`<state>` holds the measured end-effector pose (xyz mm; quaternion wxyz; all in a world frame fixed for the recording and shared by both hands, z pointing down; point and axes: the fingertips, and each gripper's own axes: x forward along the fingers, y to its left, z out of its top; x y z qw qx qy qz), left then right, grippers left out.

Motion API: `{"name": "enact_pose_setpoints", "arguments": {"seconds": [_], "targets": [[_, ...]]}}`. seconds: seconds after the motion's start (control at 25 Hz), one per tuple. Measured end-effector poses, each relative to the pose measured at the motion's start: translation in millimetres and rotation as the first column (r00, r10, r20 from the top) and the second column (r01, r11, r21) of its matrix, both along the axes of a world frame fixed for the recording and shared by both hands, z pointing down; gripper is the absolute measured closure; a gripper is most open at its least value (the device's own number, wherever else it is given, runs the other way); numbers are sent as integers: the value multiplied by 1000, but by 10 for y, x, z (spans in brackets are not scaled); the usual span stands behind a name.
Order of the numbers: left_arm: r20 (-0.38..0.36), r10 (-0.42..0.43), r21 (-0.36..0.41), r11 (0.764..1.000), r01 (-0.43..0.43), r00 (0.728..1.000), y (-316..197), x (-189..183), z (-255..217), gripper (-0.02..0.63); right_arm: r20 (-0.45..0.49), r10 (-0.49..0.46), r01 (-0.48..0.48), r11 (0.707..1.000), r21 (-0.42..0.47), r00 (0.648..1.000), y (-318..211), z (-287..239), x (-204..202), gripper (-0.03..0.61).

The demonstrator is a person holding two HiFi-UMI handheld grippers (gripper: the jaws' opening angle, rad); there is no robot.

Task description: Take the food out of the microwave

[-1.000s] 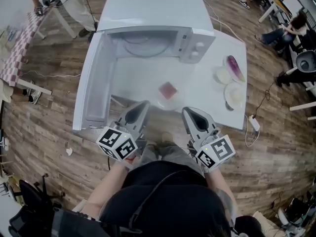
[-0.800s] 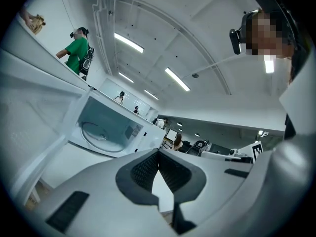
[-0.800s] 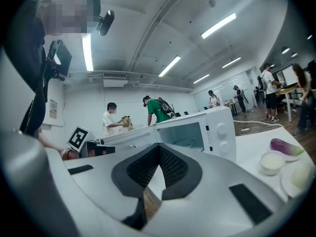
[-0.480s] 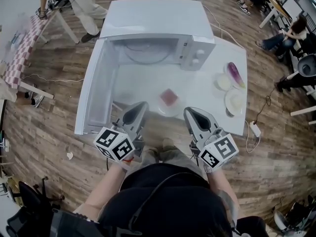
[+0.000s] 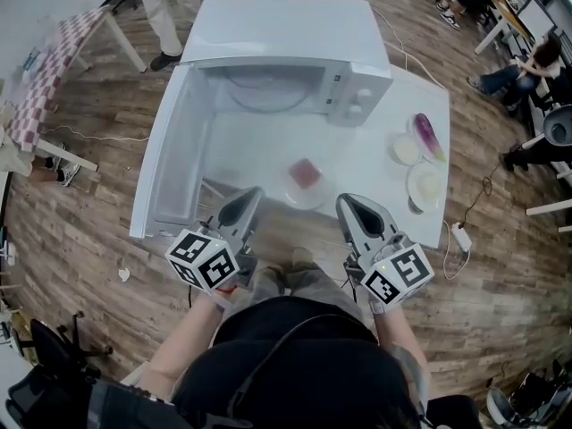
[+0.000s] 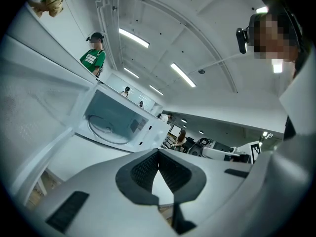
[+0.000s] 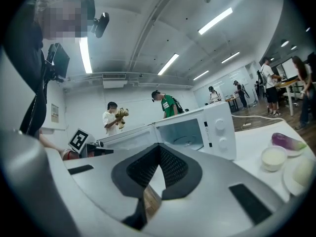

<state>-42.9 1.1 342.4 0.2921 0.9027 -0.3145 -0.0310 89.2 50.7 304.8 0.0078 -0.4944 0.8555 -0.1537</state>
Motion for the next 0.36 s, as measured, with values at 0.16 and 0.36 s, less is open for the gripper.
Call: {"name": "enact_pose_setpoints", "arguments": {"seconds": [0.16, 0.36], "targets": [[0, -4, -18, 1000, 4, 1000, 21, 28, 29, 603, 2, 9, -9, 1000, -5, 1000, 30, 22, 89, 558], [-5, -18, -45, 999, 17, 1000, 60, 58, 68, 603, 15, 53, -53, 999, -2, 998, 6, 44, 311, 558]]}}
